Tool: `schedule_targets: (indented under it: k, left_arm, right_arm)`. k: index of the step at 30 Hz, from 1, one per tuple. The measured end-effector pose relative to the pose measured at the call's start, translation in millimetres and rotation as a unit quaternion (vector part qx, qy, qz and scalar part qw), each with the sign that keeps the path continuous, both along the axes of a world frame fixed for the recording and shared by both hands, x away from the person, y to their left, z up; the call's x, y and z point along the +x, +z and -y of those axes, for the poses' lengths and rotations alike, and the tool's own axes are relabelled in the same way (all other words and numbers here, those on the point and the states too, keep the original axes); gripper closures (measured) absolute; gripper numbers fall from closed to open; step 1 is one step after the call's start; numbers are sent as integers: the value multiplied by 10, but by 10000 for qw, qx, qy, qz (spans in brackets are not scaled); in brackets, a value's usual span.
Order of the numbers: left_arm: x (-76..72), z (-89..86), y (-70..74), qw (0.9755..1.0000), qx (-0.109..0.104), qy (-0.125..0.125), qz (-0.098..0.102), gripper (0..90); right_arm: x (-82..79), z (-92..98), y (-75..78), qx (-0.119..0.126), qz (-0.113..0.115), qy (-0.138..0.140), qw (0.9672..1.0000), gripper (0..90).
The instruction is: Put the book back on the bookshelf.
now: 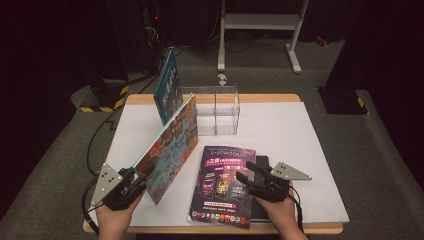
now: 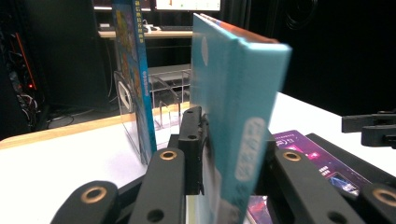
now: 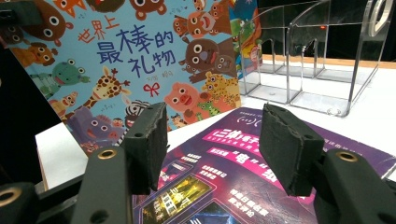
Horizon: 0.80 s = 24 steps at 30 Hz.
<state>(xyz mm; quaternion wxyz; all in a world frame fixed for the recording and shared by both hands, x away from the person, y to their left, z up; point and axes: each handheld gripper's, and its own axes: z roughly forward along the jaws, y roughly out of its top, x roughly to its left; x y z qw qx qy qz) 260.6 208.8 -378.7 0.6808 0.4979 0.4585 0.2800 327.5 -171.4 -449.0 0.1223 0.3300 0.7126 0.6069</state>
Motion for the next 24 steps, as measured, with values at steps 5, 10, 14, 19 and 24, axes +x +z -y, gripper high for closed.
schedule_targets:
  k: [5, 10, 14, 19, 24]
  left_arm:
    - [74, 17, 4, 9999, 119, 60, 105, 775]
    - [124, -19, 14, 9999, 89, 49, 93, 772]
    - [161, -40, 28, 10000, 38, 6, 33, 769]
    - [190, -3, 37, 10000, -17, 76, -1, 769]
    - [232, 69, 7, 9998, 139, 146, 35, 739]
  right_arm:
    - [2, 14, -3, 16, -26, -15, 10000, 415]
    - [9, 41, -1, 40, -35, -50, 10000, 416]
    - [17, 48, -2, 65, -37, -76, 9999, 416]
    - [17, 50, -3, 64, -42, -90, 9999, 416]
    - [14, 45, -9, 55, -66, -87, 9999, 416]
